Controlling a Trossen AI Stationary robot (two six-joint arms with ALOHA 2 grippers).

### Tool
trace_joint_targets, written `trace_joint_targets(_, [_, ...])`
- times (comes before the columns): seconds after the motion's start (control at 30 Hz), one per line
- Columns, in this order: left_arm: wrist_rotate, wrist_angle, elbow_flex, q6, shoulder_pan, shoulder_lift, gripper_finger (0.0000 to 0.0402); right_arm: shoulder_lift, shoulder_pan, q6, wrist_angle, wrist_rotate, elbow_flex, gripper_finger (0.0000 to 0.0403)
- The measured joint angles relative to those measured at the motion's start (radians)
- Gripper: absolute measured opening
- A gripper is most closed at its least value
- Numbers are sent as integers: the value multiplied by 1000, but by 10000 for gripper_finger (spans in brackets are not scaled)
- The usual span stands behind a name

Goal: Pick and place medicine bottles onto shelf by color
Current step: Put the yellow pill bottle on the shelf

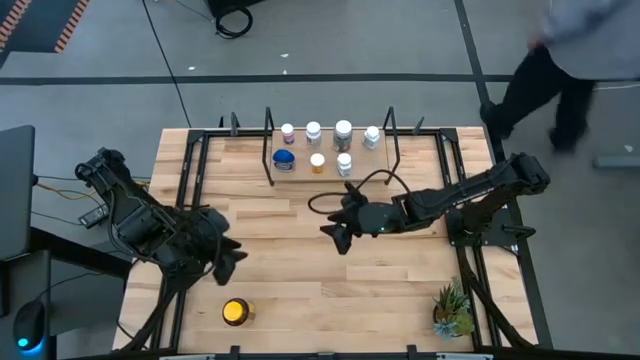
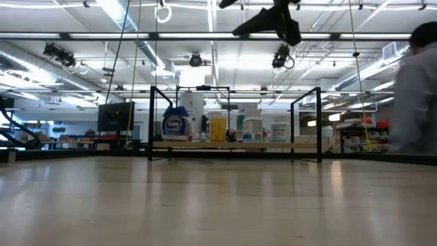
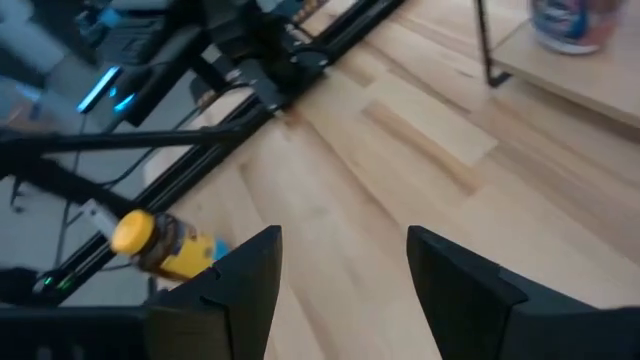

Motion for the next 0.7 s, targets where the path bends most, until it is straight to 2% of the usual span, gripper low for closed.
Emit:
trace_joint_targets(0.23, [-30, 93, 0, -22, 14, 0, 172, 0, 43, -64, 22, -63, 0, 223])
trace_joint_targets(0.4, [-38, 205, 0, -26, 14, 13, 172, 0, 81, -5, 21, -33, 0, 223])
trace_joint_targets(0.53, [-73, 285, 0, -27, 14, 53, 172, 1, 100, -36, 21, 10, 0, 223])
trace_joint_targets(0.7, [-80, 394, 0, -59, 15, 117, 172, 1, 103, -125, 8, -36, 0, 223])
